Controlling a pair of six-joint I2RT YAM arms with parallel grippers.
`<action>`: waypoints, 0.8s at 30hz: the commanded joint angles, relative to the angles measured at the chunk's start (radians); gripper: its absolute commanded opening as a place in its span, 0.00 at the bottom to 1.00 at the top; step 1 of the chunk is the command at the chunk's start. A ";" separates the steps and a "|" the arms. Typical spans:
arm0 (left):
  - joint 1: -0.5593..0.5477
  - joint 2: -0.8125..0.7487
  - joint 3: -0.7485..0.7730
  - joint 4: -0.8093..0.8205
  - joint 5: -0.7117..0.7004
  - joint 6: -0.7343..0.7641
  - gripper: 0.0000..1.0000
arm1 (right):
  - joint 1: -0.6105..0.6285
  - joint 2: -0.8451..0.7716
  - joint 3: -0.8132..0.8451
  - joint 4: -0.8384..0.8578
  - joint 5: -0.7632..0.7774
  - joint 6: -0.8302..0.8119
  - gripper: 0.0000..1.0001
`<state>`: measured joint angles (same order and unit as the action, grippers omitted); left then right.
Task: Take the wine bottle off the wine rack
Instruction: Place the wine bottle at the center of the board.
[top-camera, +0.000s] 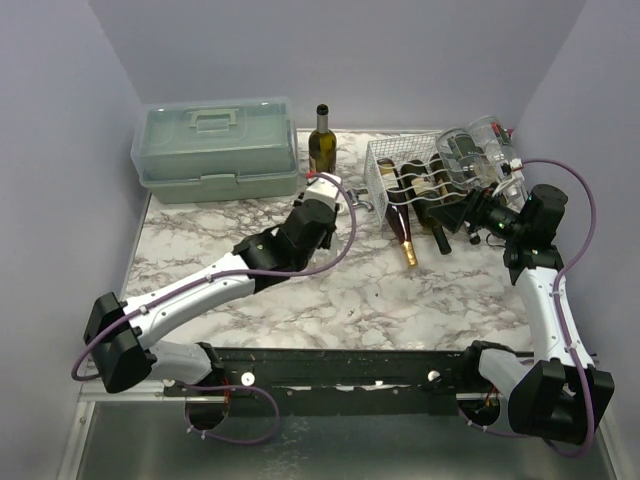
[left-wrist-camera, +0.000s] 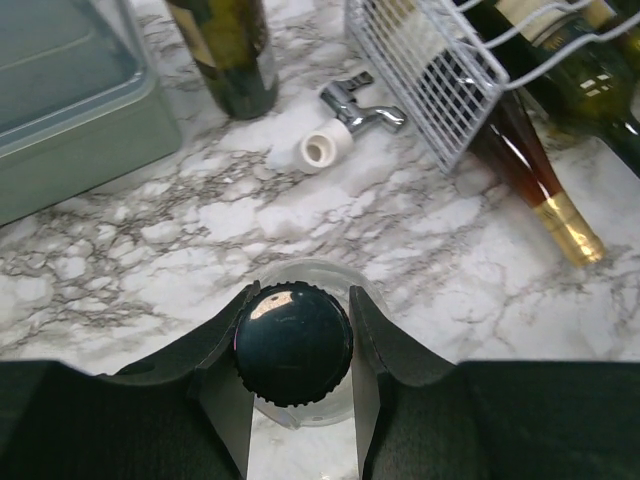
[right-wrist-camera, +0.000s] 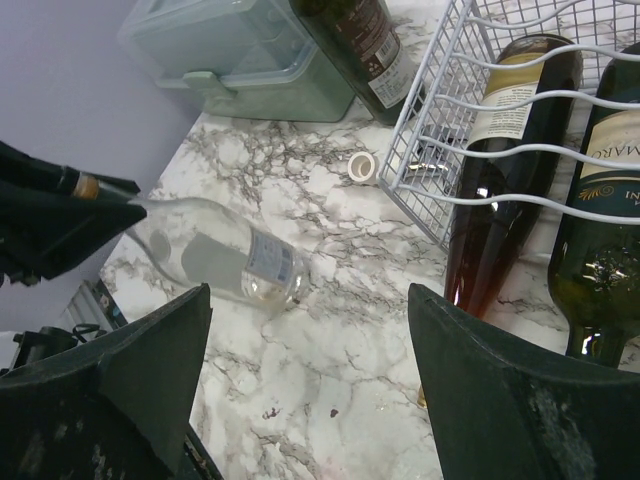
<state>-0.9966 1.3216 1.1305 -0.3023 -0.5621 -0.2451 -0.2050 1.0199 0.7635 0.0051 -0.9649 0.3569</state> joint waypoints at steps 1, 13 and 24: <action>0.128 -0.114 -0.034 0.239 0.038 0.030 0.00 | -0.007 -0.011 -0.006 -0.003 0.009 -0.018 0.83; 0.428 -0.029 0.009 0.365 0.263 0.025 0.00 | -0.007 -0.009 -0.002 -0.003 0.014 -0.028 0.83; 0.500 0.144 0.170 0.400 0.335 0.105 0.00 | -0.008 -0.008 0.002 -0.031 0.022 -0.037 0.83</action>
<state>-0.5030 1.4532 1.1637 -0.1139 -0.2714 -0.1902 -0.2050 1.0199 0.7635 0.0032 -0.9585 0.3389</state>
